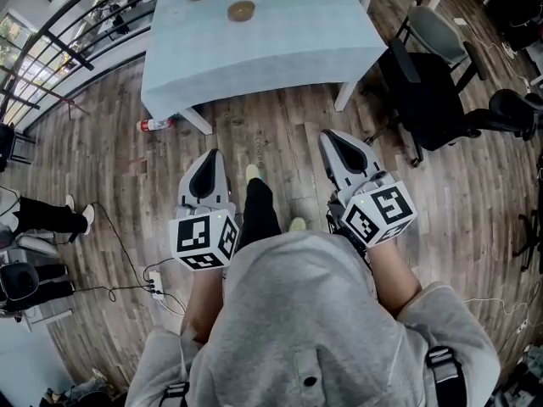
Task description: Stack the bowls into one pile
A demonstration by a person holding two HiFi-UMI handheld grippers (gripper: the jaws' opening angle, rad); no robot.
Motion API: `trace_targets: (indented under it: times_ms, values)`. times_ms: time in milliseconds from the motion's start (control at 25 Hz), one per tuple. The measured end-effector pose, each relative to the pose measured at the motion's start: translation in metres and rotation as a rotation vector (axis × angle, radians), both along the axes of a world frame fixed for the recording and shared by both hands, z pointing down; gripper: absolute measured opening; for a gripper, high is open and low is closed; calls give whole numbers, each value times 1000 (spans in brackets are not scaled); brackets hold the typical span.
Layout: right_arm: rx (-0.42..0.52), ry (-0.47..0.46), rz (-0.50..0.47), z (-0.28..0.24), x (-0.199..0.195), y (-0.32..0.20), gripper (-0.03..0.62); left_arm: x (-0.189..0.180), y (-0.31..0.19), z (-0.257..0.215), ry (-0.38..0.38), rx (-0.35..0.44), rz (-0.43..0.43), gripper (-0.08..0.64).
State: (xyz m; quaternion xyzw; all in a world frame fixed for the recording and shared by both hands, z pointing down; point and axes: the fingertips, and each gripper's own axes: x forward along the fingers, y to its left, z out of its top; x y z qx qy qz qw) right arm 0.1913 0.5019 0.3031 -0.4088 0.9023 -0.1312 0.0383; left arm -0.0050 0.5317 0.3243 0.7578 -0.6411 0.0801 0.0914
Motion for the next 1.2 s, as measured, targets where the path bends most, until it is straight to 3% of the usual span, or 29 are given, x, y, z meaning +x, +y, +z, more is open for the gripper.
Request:
trace_targets:
  times_ms: [640,1200]
  values:
    - [9,22,-28,4,-27,-57,26,-16,-61,9,-4,-4,14,17]
    - [-5,68,-16,2,-66,-150,26,-53,-151,13,18,-38,39,17]
